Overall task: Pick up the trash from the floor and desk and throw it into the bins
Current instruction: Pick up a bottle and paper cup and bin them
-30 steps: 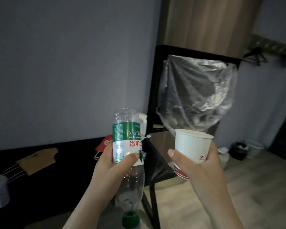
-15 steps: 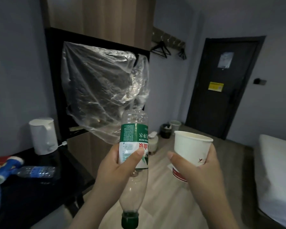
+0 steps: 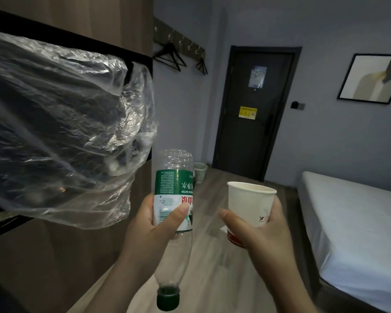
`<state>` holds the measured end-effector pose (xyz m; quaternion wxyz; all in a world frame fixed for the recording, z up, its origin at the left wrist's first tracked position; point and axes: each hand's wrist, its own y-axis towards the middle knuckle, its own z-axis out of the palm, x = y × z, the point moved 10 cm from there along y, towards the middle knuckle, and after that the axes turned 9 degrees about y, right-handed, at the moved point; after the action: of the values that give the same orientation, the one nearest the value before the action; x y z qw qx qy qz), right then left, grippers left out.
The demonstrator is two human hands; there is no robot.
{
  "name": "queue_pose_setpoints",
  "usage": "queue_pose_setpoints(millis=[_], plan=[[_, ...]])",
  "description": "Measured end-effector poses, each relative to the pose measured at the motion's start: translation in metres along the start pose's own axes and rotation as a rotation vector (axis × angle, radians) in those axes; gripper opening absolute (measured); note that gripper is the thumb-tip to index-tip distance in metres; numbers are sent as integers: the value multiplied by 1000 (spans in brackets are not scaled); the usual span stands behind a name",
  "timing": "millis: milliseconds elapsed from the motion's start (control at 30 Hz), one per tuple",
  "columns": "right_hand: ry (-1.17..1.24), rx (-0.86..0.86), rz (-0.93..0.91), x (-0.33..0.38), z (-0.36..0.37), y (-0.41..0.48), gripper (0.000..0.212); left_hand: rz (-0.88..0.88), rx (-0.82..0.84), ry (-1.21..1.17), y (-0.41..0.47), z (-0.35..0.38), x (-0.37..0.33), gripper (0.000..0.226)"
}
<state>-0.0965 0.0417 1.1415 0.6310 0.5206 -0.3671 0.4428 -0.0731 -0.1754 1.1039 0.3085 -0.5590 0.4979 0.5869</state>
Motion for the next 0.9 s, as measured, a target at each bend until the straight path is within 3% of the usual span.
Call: queue_pose_setpoints(millis=[333, 567, 900], plan=[[-39, -120, 54, -75, 2, 140, 39, -49, 28, 66, 164, 36, 63, 65], [-50, -139, 45, -130, -23, 272, 40, -55, -19, 118, 287, 96, 95, 33], [-68, -76, 76, -188, -44, 463, 41, -103, -9, 187, 446, 179, 129, 38]])
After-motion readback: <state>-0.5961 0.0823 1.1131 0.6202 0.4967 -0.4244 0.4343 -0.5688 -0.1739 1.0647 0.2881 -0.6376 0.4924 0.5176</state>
